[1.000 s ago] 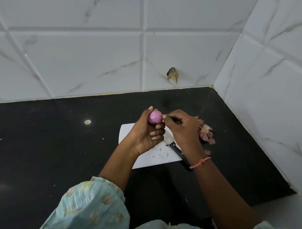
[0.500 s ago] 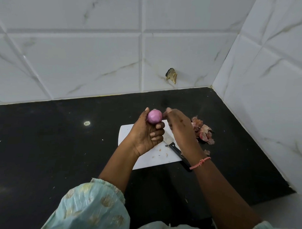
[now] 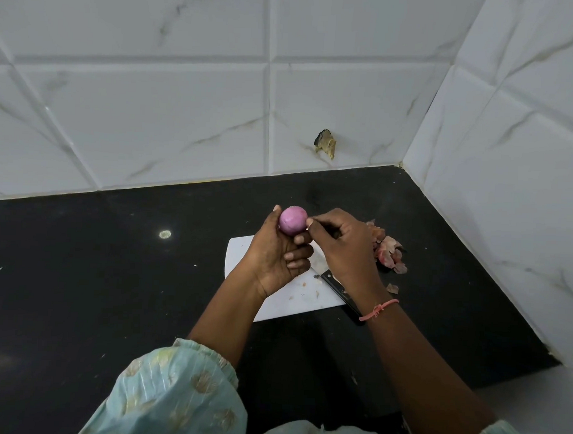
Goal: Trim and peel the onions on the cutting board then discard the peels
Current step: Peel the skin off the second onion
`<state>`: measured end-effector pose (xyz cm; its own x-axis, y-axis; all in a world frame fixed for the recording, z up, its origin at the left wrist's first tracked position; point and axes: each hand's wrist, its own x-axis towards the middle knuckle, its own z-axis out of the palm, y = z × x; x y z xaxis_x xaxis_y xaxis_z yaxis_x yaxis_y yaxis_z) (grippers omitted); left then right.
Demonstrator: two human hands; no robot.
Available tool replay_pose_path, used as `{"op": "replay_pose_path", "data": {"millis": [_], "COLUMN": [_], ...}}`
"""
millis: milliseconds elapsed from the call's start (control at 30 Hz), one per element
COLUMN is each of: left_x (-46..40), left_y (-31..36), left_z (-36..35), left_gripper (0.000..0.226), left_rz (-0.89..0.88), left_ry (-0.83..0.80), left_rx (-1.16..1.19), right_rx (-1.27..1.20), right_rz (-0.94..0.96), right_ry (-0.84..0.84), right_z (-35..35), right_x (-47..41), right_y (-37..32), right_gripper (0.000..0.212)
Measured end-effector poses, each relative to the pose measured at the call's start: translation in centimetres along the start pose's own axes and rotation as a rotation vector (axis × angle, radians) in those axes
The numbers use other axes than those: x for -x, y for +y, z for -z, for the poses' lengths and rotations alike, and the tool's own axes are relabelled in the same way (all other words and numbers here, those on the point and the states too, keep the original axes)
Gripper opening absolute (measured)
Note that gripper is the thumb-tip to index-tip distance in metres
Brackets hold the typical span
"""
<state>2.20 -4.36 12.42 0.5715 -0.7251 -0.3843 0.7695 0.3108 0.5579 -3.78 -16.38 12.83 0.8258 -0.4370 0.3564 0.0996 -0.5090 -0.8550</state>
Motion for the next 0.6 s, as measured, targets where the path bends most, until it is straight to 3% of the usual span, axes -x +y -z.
{"op": "replay_pose_path", "data": {"millis": [333,467,600], "left_x": [0.24,0.27,0.37], "left_y": [-0.05,0.13,0.25], "left_z": [-0.06,0.06,0.11], "left_gripper": [0.057,0.059,0.057], "left_rz": [0.041,0.044,0.040], "left_ry": [-0.048,-0.045,-0.030], "left_rx": [0.014,0.007,-0.009], "right_rx": [-0.018,-0.080,-0.184], "right_rz": [-0.039,-0.071,-0.111], "right_ry": [0.099,0.115,0.000], "right_z": [-0.09,0.24,0.50], "right_x": [-0.15,-0.25,-0.52], "right_y": [0.22,0.29,0.01], "right_gripper": [0.007,0.022,0.040]}}
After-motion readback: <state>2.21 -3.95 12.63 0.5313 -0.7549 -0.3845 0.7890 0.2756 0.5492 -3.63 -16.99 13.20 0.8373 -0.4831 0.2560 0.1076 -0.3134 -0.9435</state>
